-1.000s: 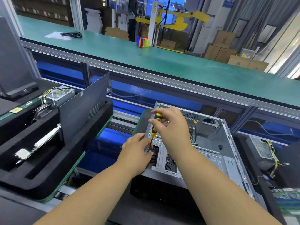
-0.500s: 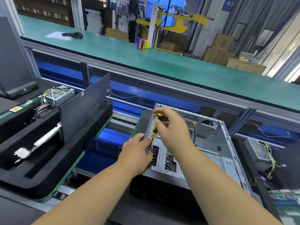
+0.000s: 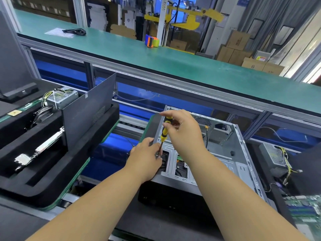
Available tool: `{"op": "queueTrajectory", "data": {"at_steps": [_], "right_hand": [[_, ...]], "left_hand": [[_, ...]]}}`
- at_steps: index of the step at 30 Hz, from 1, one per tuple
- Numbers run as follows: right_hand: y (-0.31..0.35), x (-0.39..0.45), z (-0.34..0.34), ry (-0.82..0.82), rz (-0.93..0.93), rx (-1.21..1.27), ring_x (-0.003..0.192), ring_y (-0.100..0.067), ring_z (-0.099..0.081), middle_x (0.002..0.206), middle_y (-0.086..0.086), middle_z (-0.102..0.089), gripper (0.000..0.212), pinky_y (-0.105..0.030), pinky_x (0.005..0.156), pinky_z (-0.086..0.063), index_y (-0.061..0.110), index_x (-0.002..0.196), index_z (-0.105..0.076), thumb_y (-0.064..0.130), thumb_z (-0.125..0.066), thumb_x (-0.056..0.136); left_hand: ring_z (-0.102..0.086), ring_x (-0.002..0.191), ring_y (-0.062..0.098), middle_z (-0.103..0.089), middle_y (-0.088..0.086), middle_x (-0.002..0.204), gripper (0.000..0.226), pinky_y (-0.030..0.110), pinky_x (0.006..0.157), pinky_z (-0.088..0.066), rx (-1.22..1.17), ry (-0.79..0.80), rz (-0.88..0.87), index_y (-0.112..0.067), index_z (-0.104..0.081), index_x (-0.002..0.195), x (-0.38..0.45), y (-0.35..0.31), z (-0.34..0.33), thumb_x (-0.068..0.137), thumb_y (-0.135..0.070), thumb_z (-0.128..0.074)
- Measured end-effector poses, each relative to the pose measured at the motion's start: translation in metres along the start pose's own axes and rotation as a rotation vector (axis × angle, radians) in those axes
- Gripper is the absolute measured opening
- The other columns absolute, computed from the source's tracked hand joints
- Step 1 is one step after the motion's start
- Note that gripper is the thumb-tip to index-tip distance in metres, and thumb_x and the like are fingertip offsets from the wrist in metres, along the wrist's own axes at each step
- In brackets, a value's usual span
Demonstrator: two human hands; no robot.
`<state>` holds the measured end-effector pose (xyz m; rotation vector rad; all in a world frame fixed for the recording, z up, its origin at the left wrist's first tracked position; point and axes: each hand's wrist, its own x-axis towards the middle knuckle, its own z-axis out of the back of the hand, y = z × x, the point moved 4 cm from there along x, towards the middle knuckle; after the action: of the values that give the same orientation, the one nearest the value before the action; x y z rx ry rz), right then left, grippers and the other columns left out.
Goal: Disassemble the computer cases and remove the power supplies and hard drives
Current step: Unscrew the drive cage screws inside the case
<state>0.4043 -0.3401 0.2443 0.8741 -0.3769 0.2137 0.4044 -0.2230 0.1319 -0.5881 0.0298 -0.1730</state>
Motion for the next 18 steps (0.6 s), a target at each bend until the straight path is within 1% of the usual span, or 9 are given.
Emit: {"op": "queueTrajectory", "data": {"at_steps": [1,3,6,8,10,12,15,16,18], "right_hand": [[-0.0003,-0.0001,0.0003,0.011,-0.006,0.001,0.091,0.01,-0.054,0.101,0.016,-0.055,0.035,-0.007,0.078,-0.045,0.032,0.115,-0.068,0.005,-0.064,0.093],[-0.0017,-0.0005,0.0014,0.019,-0.018,-0.005,0.091,0.005,-0.057,0.104,0.014,-0.058,0.036,-0.009,0.077,-0.047,0.034,0.115,-0.064,0.006,-0.063,0.093],[-0.004,-0.001,0.0024,0.028,-0.027,0.002,0.091,0.005,-0.058,0.105,0.013,-0.06,0.033,-0.005,0.075,-0.046,0.032,0.111,-0.064,0.005,-0.062,0.093],[-0.0035,-0.0015,0.0019,0.047,-0.011,-0.006,0.093,0.006,-0.056,0.105,0.012,-0.061,0.031,-0.004,0.076,-0.045,0.031,0.11,-0.064,0.004,-0.06,0.094],[-0.0019,-0.0027,0.001,0.067,0.019,-0.028,0.094,0.003,-0.056,0.105,0.013,-0.06,0.029,-0.009,0.078,-0.046,0.029,0.111,-0.063,0.006,-0.058,0.094],[-0.0005,-0.0044,0.0002,0.065,0.061,-0.059,0.094,0.004,-0.054,0.103,0.017,-0.056,0.025,-0.012,0.082,-0.044,0.028,0.112,-0.062,0.012,-0.062,0.092],[-0.0002,-0.0066,-0.0016,0.02,0.088,-0.054,0.092,0.011,-0.049,0.103,0.022,-0.049,0.026,-0.004,0.081,-0.039,0.03,0.112,-0.064,0.026,-0.073,0.088],[-0.0005,-0.0065,-0.0022,-0.001,0.078,-0.034,0.09,0.01,-0.05,0.102,0.022,-0.048,0.026,-0.004,0.08,-0.04,0.031,0.111,-0.065,0.027,-0.074,0.087],[-0.0007,-0.0056,-0.0032,-0.043,0.06,-0.025,0.084,0.003,-0.053,0.1,0.02,-0.048,0.022,-0.009,0.076,-0.045,0.031,0.106,-0.067,0.022,-0.074,0.087]], "left_hand": [[-0.036,0.129,0.025,-0.028,-0.008,0.151,0.026,0.047,0.109,-0.037,0.0,0.003,0.0,-0.036,-0.054,0.118,-0.0001,-0.0003,0.0001,0.093,-0.035,-0.059],[-0.036,0.129,0.025,-0.028,-0.008,0.151,0.027,0.047,0.109,-0.037,0.001,0.01,0.0,-0.036,-0.054,0.119,-0.0001,-0.0004,-0.0001,0.093,-0.035,-0.059],[-0.034,0.13,0.025,-0.025,-0.01,0.152,0.029,0.047,0.109,-0.037,-0.007,0.024,0.006,-0.038,-0.053,0.12,-0.0004,0.0001,-0.0001,0.091,-0.036,-0.059],[-0.034,0.13,0.025,-0.024,-0.01,0.152,0.032,0.048,0.109,-0.038,-0.004,0.031,0.008,-0.039,-0.052,0.121,-0.0007,0.0004,-0.0005,0.09,-0.036,-0.059],[-0.034,0.131,0.026,-0.023,-0.011,0.153,0.034,0.048,0.108,-0.038,0.0,0.037,0.014,-0.039,-0.051,0.122,-0.0006,0.001,-0.0009,0.09,-0.036,-0.059],[-0.032,0.133,0.027,-0.021,-0.012,0.154,0.034,0.048,0.109,-0.037,-0.004,0.051,0.026,-0.04,-0.051,0.123,-0.0003,0.0018,-0.0012,0.09,-0.036,-0.058],[-0.031,0.136,0.029,-0.019,-0.012,0.156,0.037,0.049,0.11,-0.037,0.008,0.068,0.033,-0.04,-0.049,0.126,0.0001,0.0018,-0.002,0.09,-0.036,-0.058],[-0.032,0.135,0.029,-0.02,-0.012,0.155,0.037,0.049,0.109,-0.038,0.005,0.068,0.034,-0.04,-0.049,0.126,0.0,0.0017,-0.0018,0.09,-0.036,-0.058],[-0.034,0.133,0.028,-0.021,-0.012,0.154,0.035,0.05,0.107,-0.04,-0.012,0.063,0.036,-0.041,-0.049,0.124,-0.0009,0.0017,-0.001,0.09,-0.035,-0.058]]}}
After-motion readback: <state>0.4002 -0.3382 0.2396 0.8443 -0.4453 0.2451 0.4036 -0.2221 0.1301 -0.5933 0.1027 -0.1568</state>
